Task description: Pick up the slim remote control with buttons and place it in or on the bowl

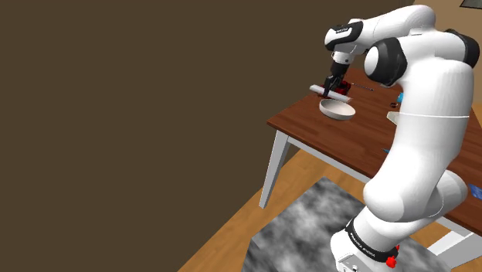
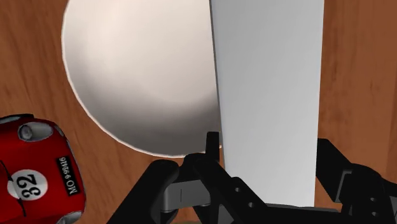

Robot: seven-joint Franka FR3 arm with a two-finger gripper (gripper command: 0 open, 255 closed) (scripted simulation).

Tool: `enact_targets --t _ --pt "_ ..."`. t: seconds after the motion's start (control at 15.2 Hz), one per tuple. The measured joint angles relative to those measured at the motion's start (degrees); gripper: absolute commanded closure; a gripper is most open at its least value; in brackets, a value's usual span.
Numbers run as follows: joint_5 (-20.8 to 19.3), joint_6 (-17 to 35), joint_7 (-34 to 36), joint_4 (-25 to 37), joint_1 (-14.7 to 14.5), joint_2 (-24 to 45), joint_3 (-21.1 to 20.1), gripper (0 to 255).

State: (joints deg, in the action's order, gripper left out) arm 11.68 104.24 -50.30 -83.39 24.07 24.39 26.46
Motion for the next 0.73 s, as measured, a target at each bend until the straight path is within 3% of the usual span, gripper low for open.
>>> enact_targets --t 0.4,0.73 --pt "2.5 -2.9 -6.9 7.8 7.2 5.6 0.9 255" --pt "3.0 0.1 -7.9 5.5 7.5 6.5 0.8 255"
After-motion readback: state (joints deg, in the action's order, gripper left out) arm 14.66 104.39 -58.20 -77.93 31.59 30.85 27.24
